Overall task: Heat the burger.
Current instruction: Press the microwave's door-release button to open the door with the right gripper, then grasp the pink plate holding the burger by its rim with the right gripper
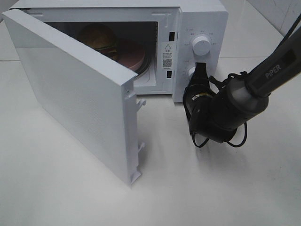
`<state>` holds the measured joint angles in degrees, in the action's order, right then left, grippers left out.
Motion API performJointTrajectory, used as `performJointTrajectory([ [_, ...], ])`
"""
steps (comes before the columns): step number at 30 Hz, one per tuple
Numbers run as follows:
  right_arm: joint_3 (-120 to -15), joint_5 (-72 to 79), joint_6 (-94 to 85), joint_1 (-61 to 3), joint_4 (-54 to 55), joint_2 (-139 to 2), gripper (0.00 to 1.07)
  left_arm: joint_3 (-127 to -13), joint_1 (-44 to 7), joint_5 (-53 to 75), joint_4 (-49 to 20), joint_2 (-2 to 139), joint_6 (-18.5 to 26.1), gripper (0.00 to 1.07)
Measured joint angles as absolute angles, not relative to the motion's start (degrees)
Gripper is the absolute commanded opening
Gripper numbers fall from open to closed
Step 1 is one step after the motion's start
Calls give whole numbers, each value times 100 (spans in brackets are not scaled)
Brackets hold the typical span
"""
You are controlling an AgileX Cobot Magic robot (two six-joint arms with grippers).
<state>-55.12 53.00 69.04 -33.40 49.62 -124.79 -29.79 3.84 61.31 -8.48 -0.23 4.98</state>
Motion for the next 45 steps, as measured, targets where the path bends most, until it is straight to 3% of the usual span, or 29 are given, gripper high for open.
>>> performJointTrajectory([
  [15, -5214, 4349, 6635, -3163, 4607, -11918, 0, -2979, 384, 6131, -848, -23, 498, 98],
  [30, -4440, 3254, 5145, -3163, 4108, -10858, 0, -2979, 384, 6131, -848, -23, 498, 98],
  [45, -4418, 155, 3146, -2647, 1879, -9574, 0, -2979, 384, 6131, -848, -23, 498, 98],
])
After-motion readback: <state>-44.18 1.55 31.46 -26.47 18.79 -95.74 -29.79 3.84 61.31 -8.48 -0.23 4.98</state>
